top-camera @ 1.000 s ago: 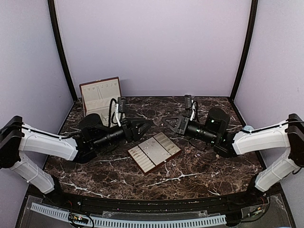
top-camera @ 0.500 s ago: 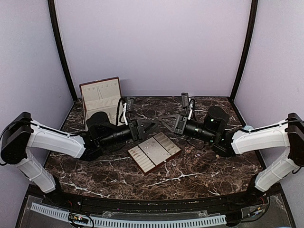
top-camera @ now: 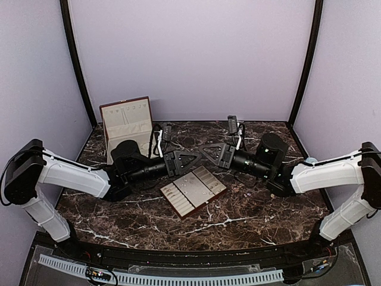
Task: Organize the mixed jewelry
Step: Pass from the right arm to the left
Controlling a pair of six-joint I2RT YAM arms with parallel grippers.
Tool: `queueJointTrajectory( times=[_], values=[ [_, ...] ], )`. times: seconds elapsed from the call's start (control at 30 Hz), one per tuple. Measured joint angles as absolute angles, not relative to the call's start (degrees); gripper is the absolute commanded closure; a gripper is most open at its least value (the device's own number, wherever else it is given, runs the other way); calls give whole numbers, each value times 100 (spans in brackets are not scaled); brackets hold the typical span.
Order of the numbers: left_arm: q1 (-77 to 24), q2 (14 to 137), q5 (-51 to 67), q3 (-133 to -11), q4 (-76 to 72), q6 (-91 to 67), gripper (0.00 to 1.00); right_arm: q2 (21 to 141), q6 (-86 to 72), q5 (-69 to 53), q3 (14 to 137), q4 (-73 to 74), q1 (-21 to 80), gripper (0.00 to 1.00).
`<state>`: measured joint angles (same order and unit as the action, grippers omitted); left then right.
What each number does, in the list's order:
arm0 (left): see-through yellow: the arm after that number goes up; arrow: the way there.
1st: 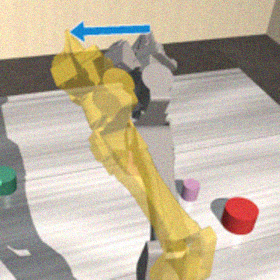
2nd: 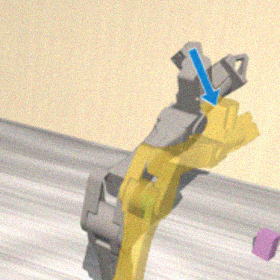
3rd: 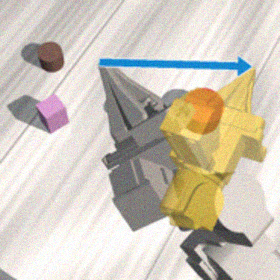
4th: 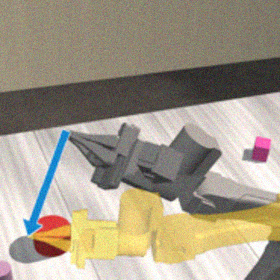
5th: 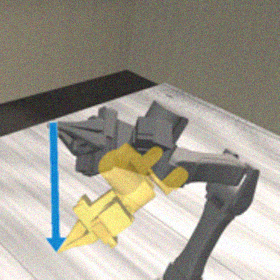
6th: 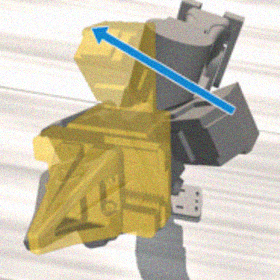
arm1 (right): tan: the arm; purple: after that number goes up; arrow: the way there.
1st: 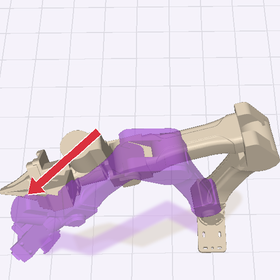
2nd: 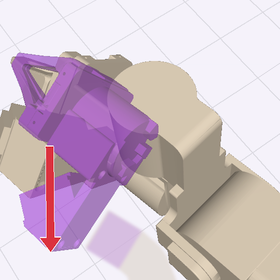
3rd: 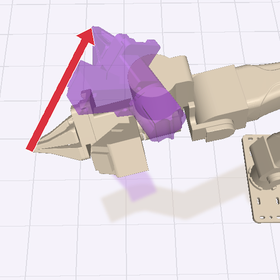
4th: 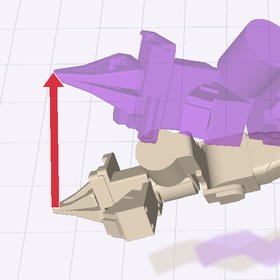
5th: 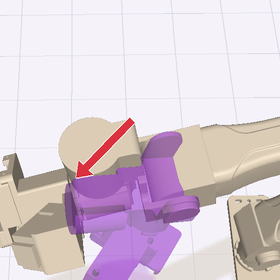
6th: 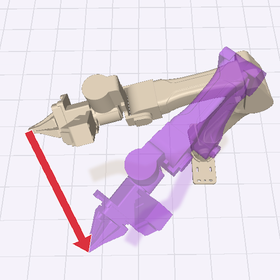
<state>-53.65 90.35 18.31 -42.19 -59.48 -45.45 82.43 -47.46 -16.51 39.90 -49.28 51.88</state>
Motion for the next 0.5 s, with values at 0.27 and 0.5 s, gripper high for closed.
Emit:
queueJointTrajectory(
  times=[0.27, 0.5],
  values=[
    [-5365, 9080, 1892, -4228, -6040, -4646, 78, 8191, -4720, -1651, 3990, -4925, 5188, 100],
    [-5365, 9168, 1973, -4300, -6147, -4716, 88, 8189, -4722, -1649, 3990, -4930, 5188, 100]
  ],
)
